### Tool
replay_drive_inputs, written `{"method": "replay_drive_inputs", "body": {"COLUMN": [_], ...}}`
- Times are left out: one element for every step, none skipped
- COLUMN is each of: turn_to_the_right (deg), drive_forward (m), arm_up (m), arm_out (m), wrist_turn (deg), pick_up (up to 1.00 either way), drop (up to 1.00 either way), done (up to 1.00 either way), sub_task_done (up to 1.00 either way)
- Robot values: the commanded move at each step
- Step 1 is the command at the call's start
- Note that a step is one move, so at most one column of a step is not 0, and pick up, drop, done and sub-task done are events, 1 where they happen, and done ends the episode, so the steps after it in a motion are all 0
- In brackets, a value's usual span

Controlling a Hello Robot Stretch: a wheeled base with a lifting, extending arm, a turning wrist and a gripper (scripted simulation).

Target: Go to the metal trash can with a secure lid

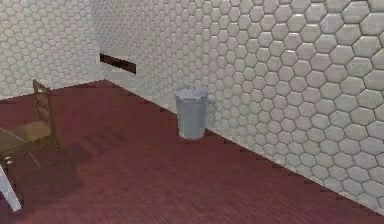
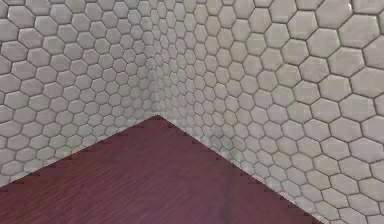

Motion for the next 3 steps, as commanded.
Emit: {"method": "replay_drive_inputs", "body": {"turn_to_the_right": [0.0,0.0,0.0], "drive_forward": [1.0,0.4,0.0], "arm_up": [0.0,0.0,0.0], "arm_out": [0.0,0.0,0.0], "wrist_turn": [0.0,0.0,0.0], "pick_up": [0.0,0.0,0.0], "drop": [0.0,0.0,0.0], "done": [0.0,0.0,1.0], "sub_task_done": [0.0,0.0,0.0]}}
